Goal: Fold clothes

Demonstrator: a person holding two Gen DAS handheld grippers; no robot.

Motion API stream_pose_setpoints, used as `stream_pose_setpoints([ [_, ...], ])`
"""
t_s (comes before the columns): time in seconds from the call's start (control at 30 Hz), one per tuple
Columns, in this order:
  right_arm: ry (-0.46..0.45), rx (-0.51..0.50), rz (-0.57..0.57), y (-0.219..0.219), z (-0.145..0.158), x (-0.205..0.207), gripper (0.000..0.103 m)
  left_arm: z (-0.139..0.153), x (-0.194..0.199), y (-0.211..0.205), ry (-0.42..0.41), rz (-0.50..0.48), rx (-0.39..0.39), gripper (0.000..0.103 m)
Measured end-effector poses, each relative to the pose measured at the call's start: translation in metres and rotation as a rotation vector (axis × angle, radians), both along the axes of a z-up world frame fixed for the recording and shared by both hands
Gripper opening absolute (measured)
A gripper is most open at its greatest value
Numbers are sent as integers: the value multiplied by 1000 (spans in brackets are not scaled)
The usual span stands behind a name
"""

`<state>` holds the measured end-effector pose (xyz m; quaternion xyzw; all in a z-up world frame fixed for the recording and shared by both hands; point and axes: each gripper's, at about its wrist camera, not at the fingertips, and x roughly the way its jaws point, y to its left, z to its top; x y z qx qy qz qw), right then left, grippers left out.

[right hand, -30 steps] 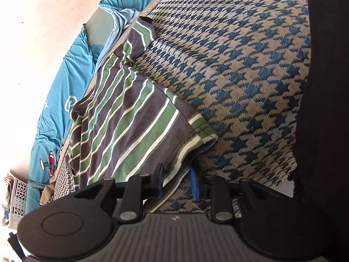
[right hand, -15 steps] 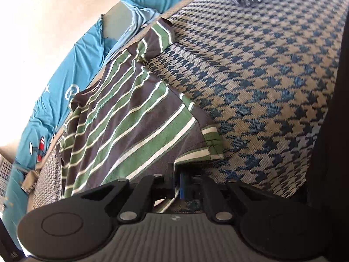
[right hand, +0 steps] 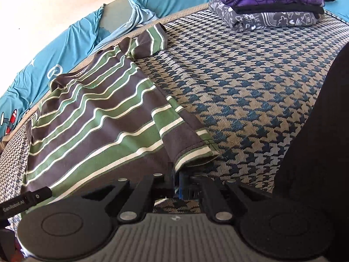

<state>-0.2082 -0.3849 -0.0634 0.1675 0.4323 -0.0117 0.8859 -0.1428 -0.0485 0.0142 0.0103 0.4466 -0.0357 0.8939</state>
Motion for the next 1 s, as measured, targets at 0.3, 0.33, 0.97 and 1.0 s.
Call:
stream_pose_setpoints([
  [0.3, -16, -22, -28, -5, 8, -10, 9, 0, -3, 1, 4, 6, 15, 103],
  [0.33, -19, -23, -28, -5, 10, -12, 10, 0, -3, 0, 4, 5, 19, 103],
  [0.97, -84, -31, 185, 20, 40, 9, 25, -2, -2, -4, 25, 6, 32, 103],
  [1.0, -77, -35, 204, 23, 38, 13, 25, -3, -2, -4, 25, 8, 32, 103],
])
